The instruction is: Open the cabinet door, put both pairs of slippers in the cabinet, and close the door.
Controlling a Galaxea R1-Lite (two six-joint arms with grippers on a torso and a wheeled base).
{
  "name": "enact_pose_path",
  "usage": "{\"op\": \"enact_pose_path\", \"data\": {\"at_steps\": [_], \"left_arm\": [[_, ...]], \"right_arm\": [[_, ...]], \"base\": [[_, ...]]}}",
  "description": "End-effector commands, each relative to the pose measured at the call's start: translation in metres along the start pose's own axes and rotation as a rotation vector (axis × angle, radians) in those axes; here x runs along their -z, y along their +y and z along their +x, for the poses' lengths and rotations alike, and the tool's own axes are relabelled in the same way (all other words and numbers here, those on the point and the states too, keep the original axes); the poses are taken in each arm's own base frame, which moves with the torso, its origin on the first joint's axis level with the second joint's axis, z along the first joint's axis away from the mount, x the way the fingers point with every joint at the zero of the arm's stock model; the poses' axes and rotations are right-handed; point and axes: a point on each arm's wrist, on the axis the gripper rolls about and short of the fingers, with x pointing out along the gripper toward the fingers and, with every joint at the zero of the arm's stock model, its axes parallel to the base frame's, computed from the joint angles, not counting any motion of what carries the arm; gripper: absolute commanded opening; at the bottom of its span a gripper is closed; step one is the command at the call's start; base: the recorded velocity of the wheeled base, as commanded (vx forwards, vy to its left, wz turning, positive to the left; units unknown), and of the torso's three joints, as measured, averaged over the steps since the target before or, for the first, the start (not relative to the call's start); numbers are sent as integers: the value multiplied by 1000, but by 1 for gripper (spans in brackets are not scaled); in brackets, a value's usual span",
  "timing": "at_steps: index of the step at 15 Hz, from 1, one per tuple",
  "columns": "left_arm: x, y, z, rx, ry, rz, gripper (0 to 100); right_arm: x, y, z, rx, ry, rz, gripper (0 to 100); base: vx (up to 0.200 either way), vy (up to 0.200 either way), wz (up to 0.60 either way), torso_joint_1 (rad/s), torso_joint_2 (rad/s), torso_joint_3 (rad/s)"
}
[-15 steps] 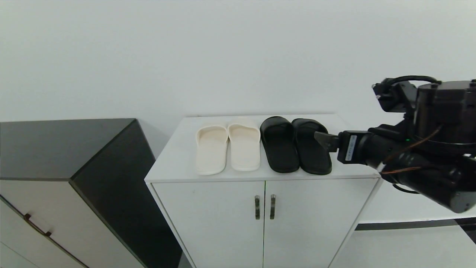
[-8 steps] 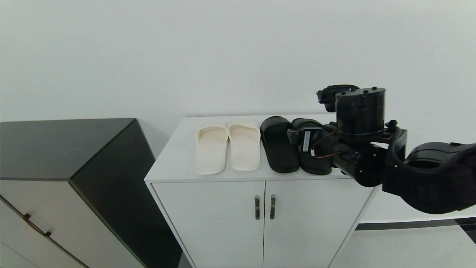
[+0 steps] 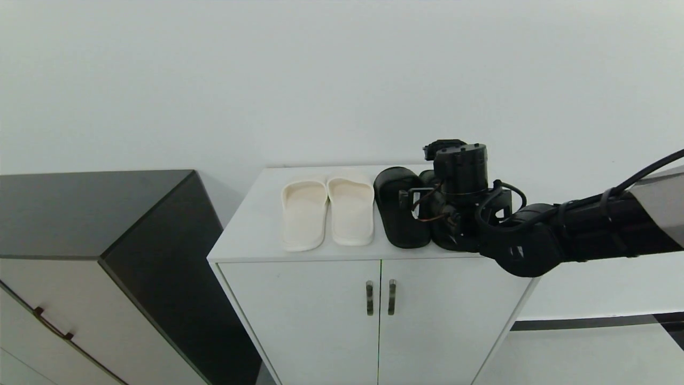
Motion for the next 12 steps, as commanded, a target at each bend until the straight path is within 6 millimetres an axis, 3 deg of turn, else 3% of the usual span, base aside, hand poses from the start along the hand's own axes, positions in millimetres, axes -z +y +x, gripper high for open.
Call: {"op": "enact_pose_path", "data": {"at_steps": [1, 5, 6, 12], "left_arm": [[0, 0, 0, 0, -1, -1, 0], [0, 0, 0, 0, -1, -2, 0], [0, 0, 0, -2, -1, -2, 0], [0, 0, 0, 0, -1, -5, 0]], "right_arm": [[7, 0, 22, 22, 4, -11, 100], [6, 3, 44, 24, -18, -14, 100], [8, 4, 47, 26, -17, -16, 0], [0, 3, 45, 29, -40, -21, 0]], "base": [[0, 0, 0, 0, 0, 0], [0, 0, 0, 0, 0, 0], [0, 0, 0, 0, 0, 0], [0, 0, 0, 0, 0, 0]]}}
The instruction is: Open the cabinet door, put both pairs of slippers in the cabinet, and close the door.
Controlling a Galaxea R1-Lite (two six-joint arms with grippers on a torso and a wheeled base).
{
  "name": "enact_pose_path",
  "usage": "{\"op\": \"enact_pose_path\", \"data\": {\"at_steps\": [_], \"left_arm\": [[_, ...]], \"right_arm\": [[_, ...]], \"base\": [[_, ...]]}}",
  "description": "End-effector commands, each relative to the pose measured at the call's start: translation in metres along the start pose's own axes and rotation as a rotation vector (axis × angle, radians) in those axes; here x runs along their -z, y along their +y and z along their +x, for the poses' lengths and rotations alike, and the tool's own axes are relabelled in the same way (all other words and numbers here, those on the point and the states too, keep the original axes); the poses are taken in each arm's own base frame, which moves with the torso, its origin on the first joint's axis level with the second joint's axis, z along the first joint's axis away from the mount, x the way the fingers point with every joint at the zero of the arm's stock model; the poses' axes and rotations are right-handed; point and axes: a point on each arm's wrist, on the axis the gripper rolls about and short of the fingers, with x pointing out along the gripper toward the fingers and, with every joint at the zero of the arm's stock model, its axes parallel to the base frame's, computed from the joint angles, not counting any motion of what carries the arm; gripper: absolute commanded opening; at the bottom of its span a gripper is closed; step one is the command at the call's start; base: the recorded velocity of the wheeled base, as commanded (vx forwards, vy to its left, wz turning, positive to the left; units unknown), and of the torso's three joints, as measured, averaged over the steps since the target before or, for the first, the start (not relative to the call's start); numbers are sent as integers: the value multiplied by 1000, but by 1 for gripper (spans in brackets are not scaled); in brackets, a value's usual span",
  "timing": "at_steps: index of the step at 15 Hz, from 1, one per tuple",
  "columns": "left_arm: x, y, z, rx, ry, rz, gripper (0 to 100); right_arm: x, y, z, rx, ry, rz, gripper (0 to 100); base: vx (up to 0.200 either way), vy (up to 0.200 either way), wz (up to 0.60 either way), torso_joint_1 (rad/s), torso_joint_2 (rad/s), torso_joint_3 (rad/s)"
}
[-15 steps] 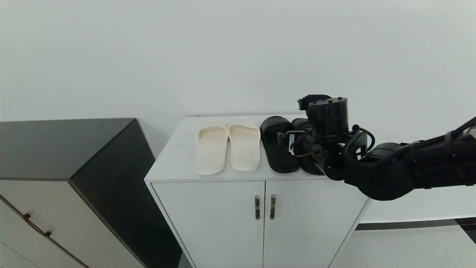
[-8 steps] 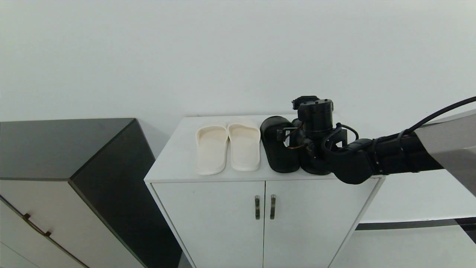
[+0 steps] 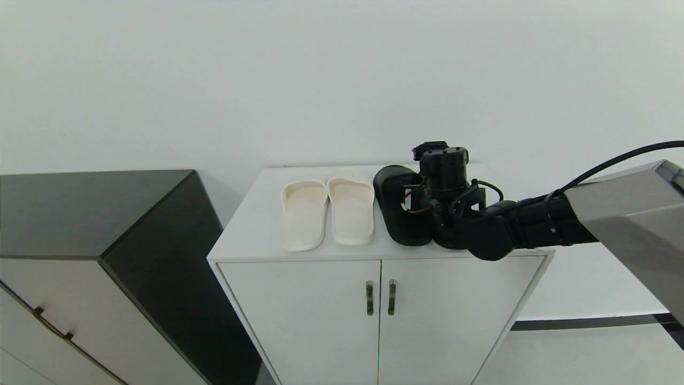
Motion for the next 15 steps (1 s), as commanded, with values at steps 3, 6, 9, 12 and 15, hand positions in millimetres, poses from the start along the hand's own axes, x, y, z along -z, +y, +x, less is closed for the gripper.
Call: {"op": "enact_pose_path", "data": {"at_steps": [3, 6, 9, 12, 15], "left_arm": [[0, 0, 0, 0, -1, 0, 0], [0, 0, 0, 0, -1, 0, 0], [0, 0, 0, 0, -1, 3, 0], [0, 0, 0, 0, -1, 4, 0], [0, 0, 0, 1, -1, 4, 0]], "right_arm": [[-26, -7, -18, -6, -48, 25, 0], [-43, -19, -53, -35, -61, -7, 0], [-42, -34, -128, -273, -8, -34, 0], [-24, -61, -189, -424, 46, -55, 0], [-15, -77, -229, -553, 56, -70, 0]], "base": [[0, 0, 0, 0, 0, 0], [0, 0, 0, 0, 0, 0], [0, 0, 0, 0, 0, 0], [0, 0, 0, 0, 0, 0], [0, 0, 0, 0, 0, 0]]}}
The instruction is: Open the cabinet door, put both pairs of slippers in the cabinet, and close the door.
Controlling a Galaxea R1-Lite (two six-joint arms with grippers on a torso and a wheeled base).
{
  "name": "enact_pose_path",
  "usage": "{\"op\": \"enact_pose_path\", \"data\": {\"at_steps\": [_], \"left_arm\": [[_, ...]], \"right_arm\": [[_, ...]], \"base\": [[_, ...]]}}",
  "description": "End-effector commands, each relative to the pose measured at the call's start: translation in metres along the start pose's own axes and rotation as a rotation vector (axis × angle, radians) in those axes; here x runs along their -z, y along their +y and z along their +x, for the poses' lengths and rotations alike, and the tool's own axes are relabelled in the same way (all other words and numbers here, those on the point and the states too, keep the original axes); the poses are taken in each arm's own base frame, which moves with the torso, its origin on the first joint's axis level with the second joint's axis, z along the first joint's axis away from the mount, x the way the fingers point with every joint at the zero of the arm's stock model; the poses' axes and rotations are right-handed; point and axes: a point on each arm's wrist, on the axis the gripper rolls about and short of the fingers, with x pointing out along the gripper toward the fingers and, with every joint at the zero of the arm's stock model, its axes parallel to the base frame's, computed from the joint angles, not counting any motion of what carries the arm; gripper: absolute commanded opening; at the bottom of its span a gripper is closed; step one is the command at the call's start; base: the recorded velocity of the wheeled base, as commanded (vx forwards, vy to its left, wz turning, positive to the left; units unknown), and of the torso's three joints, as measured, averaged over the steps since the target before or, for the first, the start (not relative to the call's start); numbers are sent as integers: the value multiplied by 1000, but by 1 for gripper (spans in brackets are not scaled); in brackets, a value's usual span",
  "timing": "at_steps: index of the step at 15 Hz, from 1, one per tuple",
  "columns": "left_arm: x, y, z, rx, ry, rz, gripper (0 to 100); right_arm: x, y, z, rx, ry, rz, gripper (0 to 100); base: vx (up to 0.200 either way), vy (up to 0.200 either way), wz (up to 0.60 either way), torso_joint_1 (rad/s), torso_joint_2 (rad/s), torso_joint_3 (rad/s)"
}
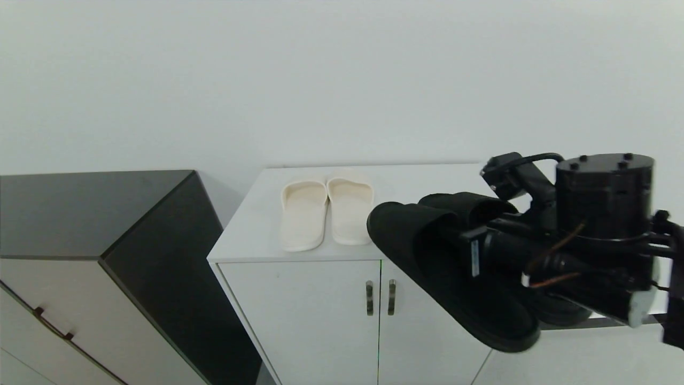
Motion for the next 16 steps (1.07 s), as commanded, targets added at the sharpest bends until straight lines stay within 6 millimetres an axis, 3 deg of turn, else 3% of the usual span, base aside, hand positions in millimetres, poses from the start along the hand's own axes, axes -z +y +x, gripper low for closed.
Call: {"op": "enact_pose_path", "data": {"at_steps": [1, 6, 16], "left_arm": [[0, 0, 0, 0, -1, 1, 0], [0, 0, 0, 0, -1, -1, 0], [0, 0, 0, 0, -1, -1, 0]], "right_arm": [[-2, 3, -50, -103, -48, -4, 0], [6, 5, -50, -138, -11, -19, 0], [14, 9, -51, -173, 15, -31, 0]], "base": [[0, 0, 0, 0, 0, 0], [-160, 0, 0, 6, 4, -2], [0, 0, 0, 0, 0, 0]]}}
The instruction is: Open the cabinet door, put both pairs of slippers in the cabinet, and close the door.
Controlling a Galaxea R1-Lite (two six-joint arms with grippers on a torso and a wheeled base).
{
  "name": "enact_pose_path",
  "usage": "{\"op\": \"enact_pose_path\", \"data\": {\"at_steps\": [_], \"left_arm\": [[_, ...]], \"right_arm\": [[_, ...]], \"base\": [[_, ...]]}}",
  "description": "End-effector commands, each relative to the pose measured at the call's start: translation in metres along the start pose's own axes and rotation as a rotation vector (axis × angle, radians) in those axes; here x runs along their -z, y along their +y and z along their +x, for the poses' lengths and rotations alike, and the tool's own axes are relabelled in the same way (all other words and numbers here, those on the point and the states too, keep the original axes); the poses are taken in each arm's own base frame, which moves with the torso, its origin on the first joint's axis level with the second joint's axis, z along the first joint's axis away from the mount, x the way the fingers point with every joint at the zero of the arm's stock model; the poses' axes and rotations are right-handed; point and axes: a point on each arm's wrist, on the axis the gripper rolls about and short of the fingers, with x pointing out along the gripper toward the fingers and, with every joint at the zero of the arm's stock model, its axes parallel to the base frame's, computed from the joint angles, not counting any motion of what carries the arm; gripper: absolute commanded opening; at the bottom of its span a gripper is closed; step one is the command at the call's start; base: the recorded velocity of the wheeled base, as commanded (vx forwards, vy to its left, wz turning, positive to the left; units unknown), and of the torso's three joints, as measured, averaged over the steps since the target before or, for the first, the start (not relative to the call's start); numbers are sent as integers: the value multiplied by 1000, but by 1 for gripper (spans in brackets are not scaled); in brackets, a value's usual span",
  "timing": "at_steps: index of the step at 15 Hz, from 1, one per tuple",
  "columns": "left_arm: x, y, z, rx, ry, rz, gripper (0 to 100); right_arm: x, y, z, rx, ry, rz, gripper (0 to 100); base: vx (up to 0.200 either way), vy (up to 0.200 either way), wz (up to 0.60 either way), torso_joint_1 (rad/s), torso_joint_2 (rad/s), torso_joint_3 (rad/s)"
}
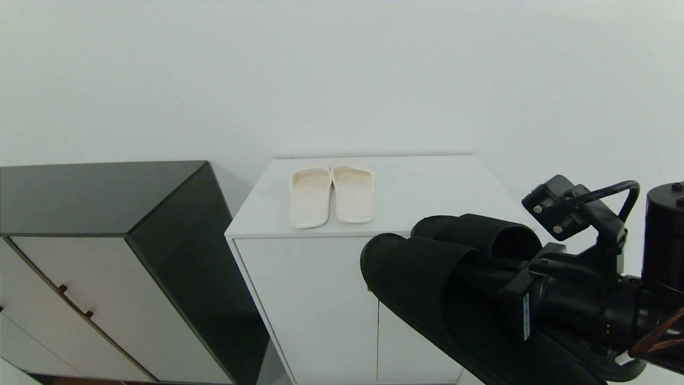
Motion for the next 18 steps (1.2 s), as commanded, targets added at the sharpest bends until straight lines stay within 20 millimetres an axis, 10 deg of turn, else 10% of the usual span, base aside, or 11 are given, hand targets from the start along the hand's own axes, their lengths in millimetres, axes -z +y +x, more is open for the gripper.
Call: {"op": "enact_pose_path", "data": {"at_steps": [1, 12, 13, 18], "left_arm": [[0, 0, 0, 0, -1, -1, 0], [0, 0, 0, -8, -1, -2, 0], [0, 0, 0, -8, -1, -2, 100], [0, 0, 0, -9, -1, -2, 100]], "right_arm": [[2, 1, 1, -3, 10, -2, 0], [6, 0, 1, -22, 22, -4, 0], [6, 0, 1, -22, 22, -4, 0], [13, 0, 0, -22, 45, -7, 0]], "base": [[0, 0, 0, 0, 0, 0], [0, 0, 0, -183, 458, 273], [0, 0, 0, -188, 505, 315], [0, 0, 0, -170, 490, 319]]}}
